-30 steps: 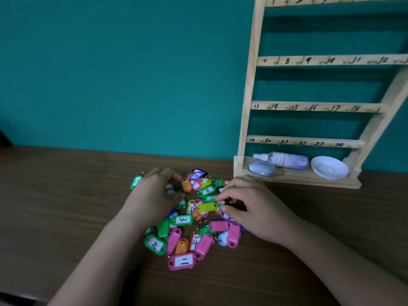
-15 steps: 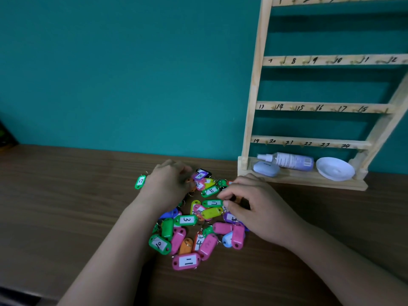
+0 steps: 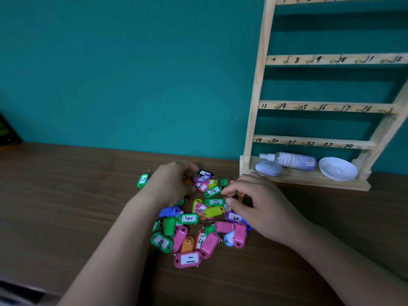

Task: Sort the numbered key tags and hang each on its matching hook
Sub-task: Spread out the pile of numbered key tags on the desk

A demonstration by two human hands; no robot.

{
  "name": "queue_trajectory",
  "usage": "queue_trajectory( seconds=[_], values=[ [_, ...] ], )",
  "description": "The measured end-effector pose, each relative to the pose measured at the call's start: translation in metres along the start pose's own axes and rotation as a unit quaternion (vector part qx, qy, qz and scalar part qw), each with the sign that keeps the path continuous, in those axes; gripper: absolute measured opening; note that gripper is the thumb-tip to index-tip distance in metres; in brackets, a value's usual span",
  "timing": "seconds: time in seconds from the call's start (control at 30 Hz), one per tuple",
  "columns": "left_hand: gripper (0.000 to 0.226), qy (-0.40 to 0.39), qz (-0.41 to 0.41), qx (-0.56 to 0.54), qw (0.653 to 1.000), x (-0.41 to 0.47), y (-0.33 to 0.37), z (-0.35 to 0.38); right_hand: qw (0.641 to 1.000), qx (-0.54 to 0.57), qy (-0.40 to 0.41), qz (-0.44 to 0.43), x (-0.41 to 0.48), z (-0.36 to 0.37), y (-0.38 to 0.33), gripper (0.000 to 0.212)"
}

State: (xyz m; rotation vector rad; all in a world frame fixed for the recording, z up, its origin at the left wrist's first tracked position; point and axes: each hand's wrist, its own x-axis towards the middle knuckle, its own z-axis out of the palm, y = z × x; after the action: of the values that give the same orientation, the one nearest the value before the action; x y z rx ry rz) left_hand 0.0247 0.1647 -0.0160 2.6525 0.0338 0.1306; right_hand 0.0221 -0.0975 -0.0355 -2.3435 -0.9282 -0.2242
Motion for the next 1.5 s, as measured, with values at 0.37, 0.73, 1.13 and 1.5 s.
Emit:
queue_trajectory(
  seconds=[0.37, 0.73, 1.13, 1.5],
  values=[
    [0.048, 0.039, -0.024, -0.054, 0.997, 0.001, -0.012, -0.012, 1.0, 0.005, -0.006, 0.007, 0.0, 0.002, 0.003, 0.02],
    [0.02, 0.091, -0.02, -0.075, 0.993, 0.002, -0.016, -0.01, 1.0, 0.021, -0.004, 0.015, 0.0, -0.001, -0.001, 0.02],
    [0.023, 0.093, -0.017, -0.031, 0.995, 0.01, -0.003, 0.0, 1.0, 0.014, -0.002, 0.011, 0.0, 0.0, -0.002, 0.021],
    [0.012, 0.077, 0.001, -0.015, 0.997, 0.016, 0.001, 0.02, 1.0, 0.01, 0.003, 0.01, 0.001, 0.001, -0.001, 0.018]
  ],
)
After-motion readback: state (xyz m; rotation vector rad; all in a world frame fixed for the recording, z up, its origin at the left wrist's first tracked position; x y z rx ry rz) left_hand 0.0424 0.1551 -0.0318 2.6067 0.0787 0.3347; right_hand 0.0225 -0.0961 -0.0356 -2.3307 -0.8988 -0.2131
